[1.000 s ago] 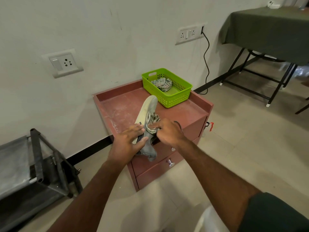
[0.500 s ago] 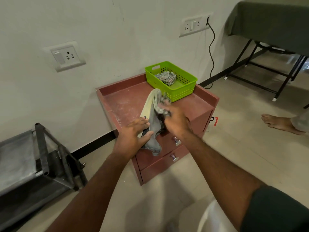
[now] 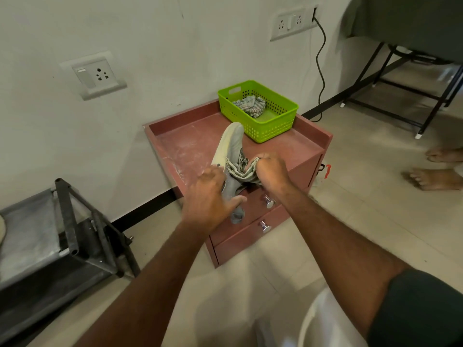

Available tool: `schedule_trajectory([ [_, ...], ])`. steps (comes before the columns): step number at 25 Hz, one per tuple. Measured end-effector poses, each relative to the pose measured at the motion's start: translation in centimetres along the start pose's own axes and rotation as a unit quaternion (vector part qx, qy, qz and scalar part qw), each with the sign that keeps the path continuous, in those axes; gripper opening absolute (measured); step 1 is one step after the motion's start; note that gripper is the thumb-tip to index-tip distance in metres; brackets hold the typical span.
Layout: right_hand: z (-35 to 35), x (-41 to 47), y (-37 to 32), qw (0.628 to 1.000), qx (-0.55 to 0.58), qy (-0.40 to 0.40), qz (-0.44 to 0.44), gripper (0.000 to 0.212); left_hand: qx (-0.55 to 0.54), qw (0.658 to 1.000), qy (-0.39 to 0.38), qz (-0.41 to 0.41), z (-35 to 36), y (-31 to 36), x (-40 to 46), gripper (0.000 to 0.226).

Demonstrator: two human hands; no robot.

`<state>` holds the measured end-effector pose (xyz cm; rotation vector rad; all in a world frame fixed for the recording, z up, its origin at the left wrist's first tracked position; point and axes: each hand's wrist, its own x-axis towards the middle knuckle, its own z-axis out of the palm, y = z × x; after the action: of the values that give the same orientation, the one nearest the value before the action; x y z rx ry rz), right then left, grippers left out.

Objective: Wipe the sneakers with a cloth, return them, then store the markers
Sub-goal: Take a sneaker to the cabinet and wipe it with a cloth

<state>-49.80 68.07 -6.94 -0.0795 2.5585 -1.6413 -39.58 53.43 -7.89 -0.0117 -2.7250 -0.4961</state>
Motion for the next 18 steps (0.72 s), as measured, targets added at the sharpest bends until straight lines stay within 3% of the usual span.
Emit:
schedule_trajectory([
  [2, 0.2, 0.2, 0.2, 0.999, 0.031, -0.004, 0.007, 0.042, 0.028, 0.998, 0.0, -0.053, 0.0, 1.5, 0.3, 0.062],
  [5, -0.9, 0.3, 0.2, 0.975, 0.194, 0.012, 0.104, 0.038, 0.033, 0.995, 0.025, -0.093, -0.4, 2.3, 1.2, 0.035],
  [7, -2.5, 0.7, 0.1, 0.934, 0.317, 0.078, 0.144, 0.041, -0.03, 0.991, 0.05, -0.122, -1.4, 2.1, 1.8, 0.023],
  [9, -4.6, 1.1, 0.2, 0.896, 0.377, 0.195, 0.127, 0.041, -0.175, 0.964, 0.121, -0.159, -2.9, 1.2, 2.6, 0.011],
  [10, -5.2, 1.5, 0.9, 0.896, 0.355, 0.245, 0.104, 0.04, -0.255, 0.942, 0.134, -0.175, -3.5, 0.3, 2.9, 0.007],
  [12, -6.0, 2.0, 2.0, 0.92, 0.288, 0.262, 0.044, 0.038, -0.352, 0.916, 0.058, -0.181, -4.4, -0.8, 3.3, 0.002],
  [14, -4.6, 2.4, 2.9, 0.967, 0.204, 0.154, 0.004, 0.029, -0.328, 0.93, -0.034, -0.161, -3.9, -2.1, 3.3, 0.006],
  [15, -3.7, 2.2, 3.0, 0.985, 0.143, 0.095, -0.006, 0.026, -0.289, 0.944, -0.038, -0.155, -3.7, -2.4, 3.4, 0.007],
  [18, -1.4, 2.0, 2.9, 0.999, 0.012, 0.019, -0.043, 0.032, -0.165, 0.963, 0.114, -0.182, -4.1, -1.8, 3.7, 0.017],
])
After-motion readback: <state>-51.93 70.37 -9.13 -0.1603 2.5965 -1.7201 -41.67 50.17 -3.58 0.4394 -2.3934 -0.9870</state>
